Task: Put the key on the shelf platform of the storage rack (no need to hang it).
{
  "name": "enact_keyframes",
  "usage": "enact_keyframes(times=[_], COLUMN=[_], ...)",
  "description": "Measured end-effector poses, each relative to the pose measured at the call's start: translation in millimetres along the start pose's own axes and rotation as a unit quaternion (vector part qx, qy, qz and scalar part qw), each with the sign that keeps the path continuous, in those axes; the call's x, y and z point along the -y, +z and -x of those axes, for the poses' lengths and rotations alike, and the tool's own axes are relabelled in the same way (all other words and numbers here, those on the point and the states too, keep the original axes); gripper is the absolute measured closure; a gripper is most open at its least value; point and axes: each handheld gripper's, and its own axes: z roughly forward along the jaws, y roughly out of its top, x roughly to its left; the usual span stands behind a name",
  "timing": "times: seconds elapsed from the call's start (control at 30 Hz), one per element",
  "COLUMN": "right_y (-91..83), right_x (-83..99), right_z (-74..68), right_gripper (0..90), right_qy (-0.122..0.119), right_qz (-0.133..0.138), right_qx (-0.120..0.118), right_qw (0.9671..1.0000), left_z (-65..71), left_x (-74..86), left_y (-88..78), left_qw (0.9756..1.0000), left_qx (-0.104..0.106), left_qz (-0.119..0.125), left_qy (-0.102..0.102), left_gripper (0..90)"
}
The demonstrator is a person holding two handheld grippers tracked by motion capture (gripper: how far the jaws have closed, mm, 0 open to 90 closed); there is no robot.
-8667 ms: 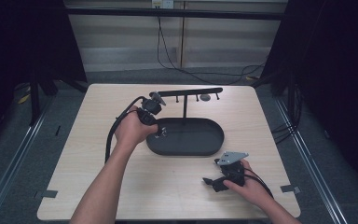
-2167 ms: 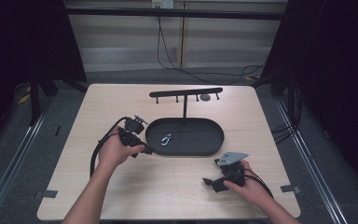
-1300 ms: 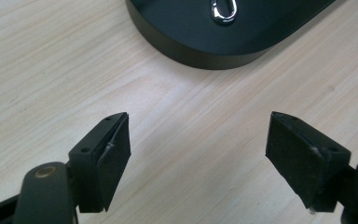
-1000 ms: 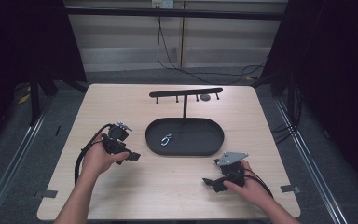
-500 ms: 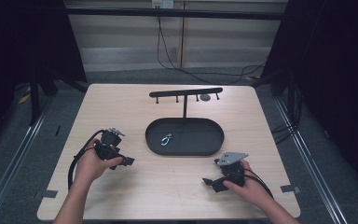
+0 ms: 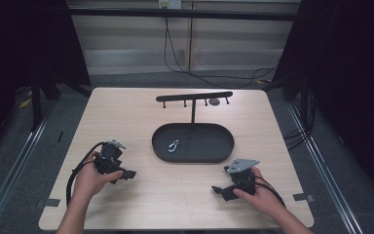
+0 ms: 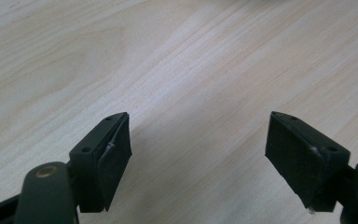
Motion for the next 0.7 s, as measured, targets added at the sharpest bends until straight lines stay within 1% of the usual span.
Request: enact_keyframes(times=[0.13,0.17,0.2,0.27,0.3,0.37,0.47,0.6,0.67,0.7], right_y=[0.0,0.0,0.0,0.0,0.0,0.0,0.0,0.1,0.1,0.1], right_x=[0.0,0.0,0.0,0.0,0.0,0.0,0.1,0.2,0.1,0.2], right_z=[0.0,0.0,0.0,0.1,0.0,0.0,-0.2,-0.3,-0.4,-0.4], right_gripper=[11.5,11.5,11.5,11.5,11.6,11.5,11.5,11.5,11.6,11.5], right_qy=[0.000,0.000,0.000,-0.001,0.000,0.000,0.001,0.001,0.001,0.001], right_qz=[0.000,0.000,0.000,0.000,0.000,0.000,0.001,0.001,0.001,0.001], right_qx=[0.000,0.000,0.000,0.000,0.000,0.000,0.001,0.001,0.001,0.002], right_qw=[1.0000,1.0000,1.0000,1.0000,1.0000,1.0000,1.0000,1.0000,1.0000,1.0000], left_z=[-2.1,-2.3,-3.0,-2.6,-2.6,-3.2,-4.1,-5.0,-6.2,-6.3], left_x=[5.9,7.3,8.3,10.3,11.1,13.0,16.0,21.2,23.9,25.2], left_y=[0.0,0.2,0.1,0.9,0.8,1.8,2.3,3.1,4.5,5.2], left_qw=[1.0000,1.0000,0.9999,0.9999,0.9999,0.9999,0.9999,0.9996,0.9993,0.9992], left_qx=[-0.002,-0.003,-0.003,-0.005,-0.006,-0.007,-0.006,-0.009,-0.015,-0.018], left_qz=[0.000,0.000,-0.001,0.002,-0.003,-0.002,-0.002,-0.006,-0.011,-0.010], left_qy=[0.008,0.006,0.011,0.009,0.012,0.016,0.015,0.027,0.031,0.034], left_gripper=[22.2,22.2,22.2,22.2,22.2,22.2,22.2,22.2,22.2,22.2])
